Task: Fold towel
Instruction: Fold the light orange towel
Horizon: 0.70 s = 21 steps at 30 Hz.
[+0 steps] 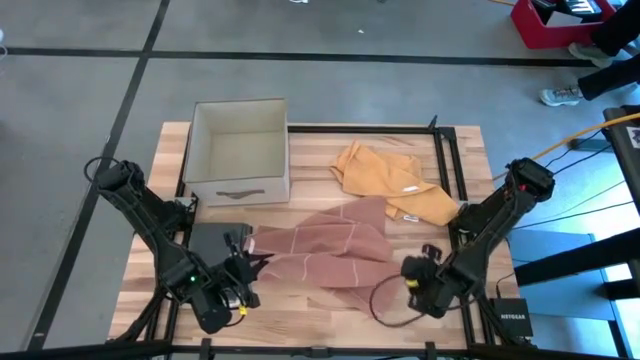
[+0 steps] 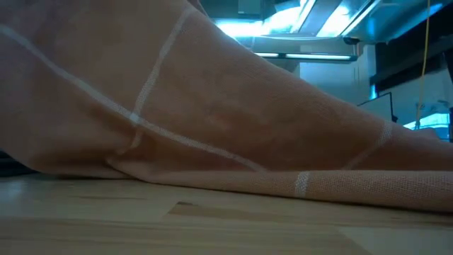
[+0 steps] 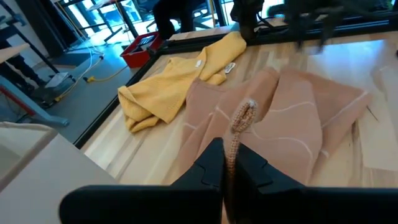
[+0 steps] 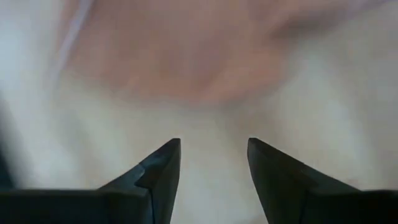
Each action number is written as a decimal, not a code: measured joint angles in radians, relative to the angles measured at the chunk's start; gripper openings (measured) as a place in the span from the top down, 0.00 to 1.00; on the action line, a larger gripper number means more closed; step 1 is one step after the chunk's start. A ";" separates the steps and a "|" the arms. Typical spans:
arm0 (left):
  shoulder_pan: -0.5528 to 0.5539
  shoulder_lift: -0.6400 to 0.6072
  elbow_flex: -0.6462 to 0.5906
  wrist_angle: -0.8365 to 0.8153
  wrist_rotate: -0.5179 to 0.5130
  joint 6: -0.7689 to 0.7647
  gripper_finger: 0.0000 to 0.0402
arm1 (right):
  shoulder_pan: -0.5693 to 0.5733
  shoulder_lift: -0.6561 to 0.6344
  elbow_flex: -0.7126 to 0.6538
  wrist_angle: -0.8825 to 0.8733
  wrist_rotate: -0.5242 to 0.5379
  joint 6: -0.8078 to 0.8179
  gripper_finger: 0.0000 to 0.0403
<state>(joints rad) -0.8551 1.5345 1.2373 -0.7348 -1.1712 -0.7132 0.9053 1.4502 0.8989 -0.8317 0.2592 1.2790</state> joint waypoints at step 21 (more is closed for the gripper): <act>0.000 0.000 0.000 0.019 0.000 0.010 0.99 | -0.219 0.000 -0.222 0.339 -0.093 -0.188 0.56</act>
<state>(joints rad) -0.8547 1.5345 1.2373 -0.7162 -1.1713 -0.7029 0.6865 1.4501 0.6773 -0.4930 0.1665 1.0907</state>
